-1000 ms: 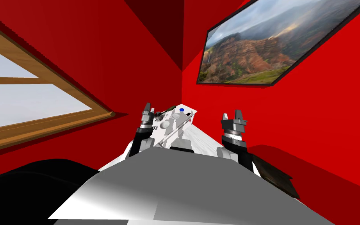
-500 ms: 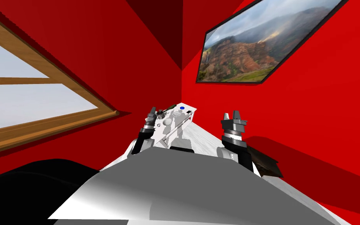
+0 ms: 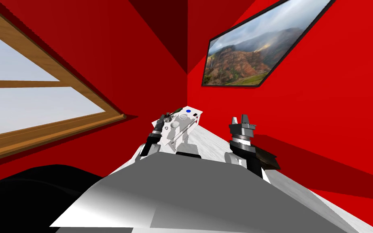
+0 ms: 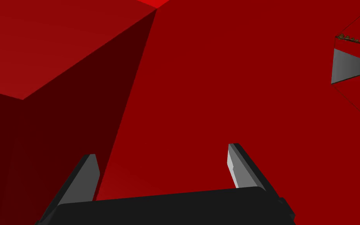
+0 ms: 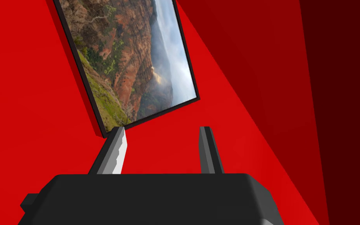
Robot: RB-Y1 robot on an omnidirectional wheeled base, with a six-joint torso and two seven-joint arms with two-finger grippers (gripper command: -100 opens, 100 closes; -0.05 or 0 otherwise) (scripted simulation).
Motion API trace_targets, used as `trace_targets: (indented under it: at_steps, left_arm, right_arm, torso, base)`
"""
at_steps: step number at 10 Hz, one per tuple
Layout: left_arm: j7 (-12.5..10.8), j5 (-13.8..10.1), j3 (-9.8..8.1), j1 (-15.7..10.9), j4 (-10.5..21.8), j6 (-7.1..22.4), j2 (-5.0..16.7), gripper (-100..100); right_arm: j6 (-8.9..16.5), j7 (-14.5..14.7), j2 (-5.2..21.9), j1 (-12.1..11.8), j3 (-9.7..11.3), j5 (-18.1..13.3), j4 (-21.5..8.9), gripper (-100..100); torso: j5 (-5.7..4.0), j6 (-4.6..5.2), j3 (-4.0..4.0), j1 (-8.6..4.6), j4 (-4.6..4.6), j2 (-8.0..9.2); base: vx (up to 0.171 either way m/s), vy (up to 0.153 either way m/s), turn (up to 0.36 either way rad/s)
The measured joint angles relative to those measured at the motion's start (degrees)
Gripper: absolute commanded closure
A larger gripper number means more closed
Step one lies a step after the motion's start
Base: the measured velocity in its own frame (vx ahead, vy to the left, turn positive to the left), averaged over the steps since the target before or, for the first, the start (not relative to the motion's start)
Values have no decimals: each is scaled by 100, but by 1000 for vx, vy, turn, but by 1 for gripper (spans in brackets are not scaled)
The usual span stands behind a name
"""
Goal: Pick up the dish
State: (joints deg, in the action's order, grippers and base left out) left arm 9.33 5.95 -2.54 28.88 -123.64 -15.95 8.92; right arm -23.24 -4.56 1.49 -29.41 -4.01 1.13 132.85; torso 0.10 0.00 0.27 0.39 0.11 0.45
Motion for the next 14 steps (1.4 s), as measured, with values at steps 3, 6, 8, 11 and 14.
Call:
trace_targets:
  at_steps: [3,6,8,11,14]
  left_arm:
    - [12,-55,36,-238,622,388,81,-100]
    - [27,-91,87,-310,872,677,94,-100]
    - [5,-142,97,-384,1033,922,140,-100]
    - [-13,-239,98,-599,1435,1260,216,-100]
    - [-60,-379,104,-740,1874,1621,320,-100]
  right_arm:
    - [0,0,0,-1,0,0,0,0]
    - [0,0,-1,-2,0,0,0,0]
    - [0,0,-1,-2,0,0,0,0]
    - [0,0,0,-2,0,0,0,0]
    - [0,0,0,-2,0,0,0,0]
  torso:
    - [-1,1,-10,-8,-4,-18]
    - [-6,-1,-23,-27,-8,-42]
    - [-6,-1,-26,-26,-9,-46]
    - [-6,0,-29,-25,-10,-51]
    - [-6,-1,-32,-27,-12,-57]
  base:
    - [-73,56,-81]
    - [-23,18,-56]
    - [-15,19,-67]
    - [-4,20,-75]
    - [15,17,-77]
